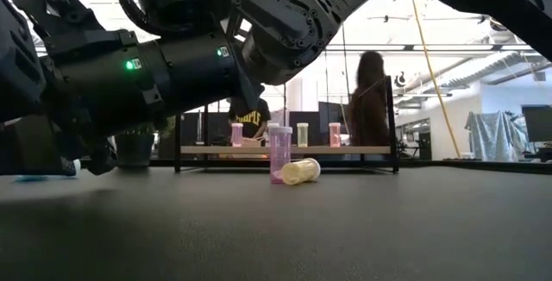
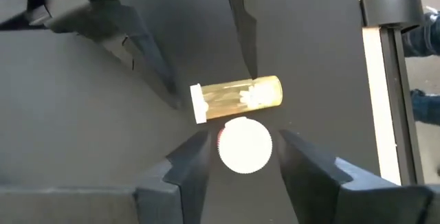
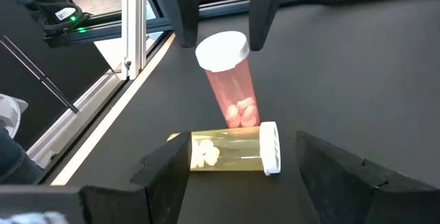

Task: Pick and place medicine bottles onto shelf by color
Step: Put the bottom left pink pill bottle on the shelf aligned with the other pink pill bottle

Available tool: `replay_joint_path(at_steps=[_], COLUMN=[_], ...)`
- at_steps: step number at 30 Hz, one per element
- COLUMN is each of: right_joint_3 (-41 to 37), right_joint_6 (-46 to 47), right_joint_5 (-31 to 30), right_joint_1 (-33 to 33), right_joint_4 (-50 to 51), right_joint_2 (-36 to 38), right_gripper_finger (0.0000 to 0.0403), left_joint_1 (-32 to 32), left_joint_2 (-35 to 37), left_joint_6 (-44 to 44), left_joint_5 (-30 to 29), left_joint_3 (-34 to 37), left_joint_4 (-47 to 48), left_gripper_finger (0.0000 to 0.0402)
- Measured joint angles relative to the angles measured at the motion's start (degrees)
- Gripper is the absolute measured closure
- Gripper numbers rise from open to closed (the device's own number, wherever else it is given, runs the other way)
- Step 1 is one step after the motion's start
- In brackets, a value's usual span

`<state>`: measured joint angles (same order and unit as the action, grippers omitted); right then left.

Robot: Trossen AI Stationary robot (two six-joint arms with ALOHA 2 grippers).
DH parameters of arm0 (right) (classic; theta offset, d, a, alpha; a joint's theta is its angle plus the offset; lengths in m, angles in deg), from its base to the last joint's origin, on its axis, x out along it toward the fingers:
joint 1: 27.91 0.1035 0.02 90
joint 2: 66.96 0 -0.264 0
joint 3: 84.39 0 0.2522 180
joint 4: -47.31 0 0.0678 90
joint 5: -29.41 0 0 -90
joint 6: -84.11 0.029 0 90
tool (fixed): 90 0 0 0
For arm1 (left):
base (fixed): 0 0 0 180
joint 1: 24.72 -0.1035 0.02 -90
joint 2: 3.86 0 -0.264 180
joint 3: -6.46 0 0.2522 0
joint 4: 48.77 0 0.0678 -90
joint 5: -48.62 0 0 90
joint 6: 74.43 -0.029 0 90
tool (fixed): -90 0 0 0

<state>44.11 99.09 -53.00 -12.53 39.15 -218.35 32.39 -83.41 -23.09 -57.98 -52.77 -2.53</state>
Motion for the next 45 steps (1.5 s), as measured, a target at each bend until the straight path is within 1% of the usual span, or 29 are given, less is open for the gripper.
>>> replay_joint_path(at_steps=[4, 8, 12, 14, 21, 24, 26, 33, 36, 39, 42, 45], right_joint_3=[0.0, 0.0, 0.0, 0.0, 0.0, 0.0, 0.0, 0.0, 0.0, -0.1, -0.2, 0.0], right_joint_6=[0.0, 0.4, 1.4, 1.5, 1.6, 2.4, 2.5, 2.4, 2.5, 3.3, 3.4, 1.6], right_joint_5=[0.0, 0.0, 0.0, 0.0, 0.0, 0.0, 0.0, 0.0, 0.0, 0.0, -0.1, -1.1], right_joint_1=[0.0, 0.0, 0.0, 0.0, 0.0, 0.0, 0.0, 0.0, -0.3, -0.4, -0.7, -1.1], right_joint_4=[-0.1, -0.1, -0.1, -0.1, -0.1, -0.1, -0.1, -0.1, -0.1, 0.5, 0.6, 5.5], right_joint_2=[0.0, 0.0, 0.0, 0.0, 0.0, 0.0, 0.0, 0.0, 0.0, 0.7, 3.3, 8.0], right_gripper_finger=[0.0151, 0.0151, 0.0151, 0.0151, 0.0151, 0.0151, 0.0151, 0.0151, 0.0151, 0.0151, 0.0151, 0.0151], left_joint_1=[0.0, 0.0, 0.0, 0.0, 0.4, 0.3, 0.1, -0.1, -0.1, -0.5, -2.2, -4.7], left_joint_2=[0.0, 0.0, 0.0, 0.0, -1.9, -1.9, -1.9, -1.9, -1.9, -1.8, -0.9, 1.0], left_joint_6=[-1.9, -4.9, -5.2, -5.3, -4.6, -4.3, -4.3, -4.7, -4.7, -4.7, -4.8, -8.0], left_joint_5=[-1.0, -1.6, -1.6, -1.6, -0.3, -0.1, -0.1, 0.0, 0.1, 0.2, 1.0, 1.4], left_joint_3=[0.0, 0.0, 0.0, 0.0, 2.6, 2.6, 2.6, 2.6, 2.6, 2.6, 1.7, -0.7], left_joint_4=[-0.3, -1.4, -1.1, -1.1, -6.3, -5.7, -5.3, -5.1, -5.1, -4.9, -2.4, 1.3], left_gripper_finger=[0.0233, 0.0201, 0.0165, 0.0154, 0.0149, 0.0156, 0.0171, 0.0257, 0.0284, 0.0289, 0.0272, 0.0256])
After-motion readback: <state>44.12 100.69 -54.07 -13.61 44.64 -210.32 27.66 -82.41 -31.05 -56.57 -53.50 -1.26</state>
